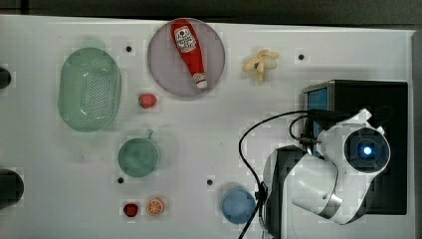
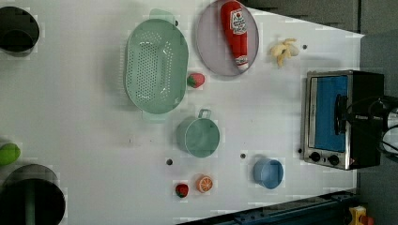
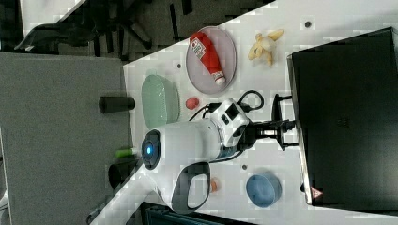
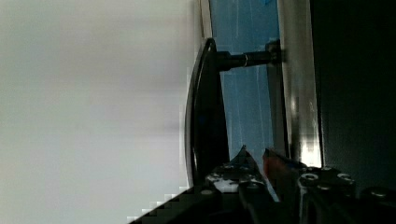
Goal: Flap open oven.
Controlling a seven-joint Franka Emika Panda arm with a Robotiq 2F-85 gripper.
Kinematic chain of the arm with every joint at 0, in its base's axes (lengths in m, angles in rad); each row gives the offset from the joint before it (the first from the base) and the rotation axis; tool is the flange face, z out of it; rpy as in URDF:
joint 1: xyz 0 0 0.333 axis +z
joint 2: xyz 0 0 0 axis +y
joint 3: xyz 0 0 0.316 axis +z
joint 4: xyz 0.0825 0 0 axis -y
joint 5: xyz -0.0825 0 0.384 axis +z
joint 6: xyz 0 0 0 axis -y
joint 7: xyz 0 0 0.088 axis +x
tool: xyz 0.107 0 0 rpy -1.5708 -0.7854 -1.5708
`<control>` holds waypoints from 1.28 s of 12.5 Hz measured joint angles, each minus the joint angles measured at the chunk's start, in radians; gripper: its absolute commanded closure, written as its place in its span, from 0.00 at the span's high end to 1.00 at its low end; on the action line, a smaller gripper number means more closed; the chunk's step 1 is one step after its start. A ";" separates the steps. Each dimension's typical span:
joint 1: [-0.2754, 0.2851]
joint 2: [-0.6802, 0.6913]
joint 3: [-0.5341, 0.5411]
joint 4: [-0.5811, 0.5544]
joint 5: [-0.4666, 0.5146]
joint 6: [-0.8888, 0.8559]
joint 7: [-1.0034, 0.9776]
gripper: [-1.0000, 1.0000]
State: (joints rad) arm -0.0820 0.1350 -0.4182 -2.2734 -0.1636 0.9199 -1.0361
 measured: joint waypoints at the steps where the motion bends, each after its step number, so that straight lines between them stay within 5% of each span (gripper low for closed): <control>1: 0.001 -0.001 0.001 -0.002 -0.012 -0.001 0.000 0.17; 6: 0.031 0.000 0.036 -0.014 -0.265 0.002 0.077 0.17; 16: 0.182 0.104 0.187 -0.018 -0.679 -0.180 0.708 0.17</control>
State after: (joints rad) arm 0.0997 0.2394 -0.2313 -2.2910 -0.8423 0.7397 -0.3284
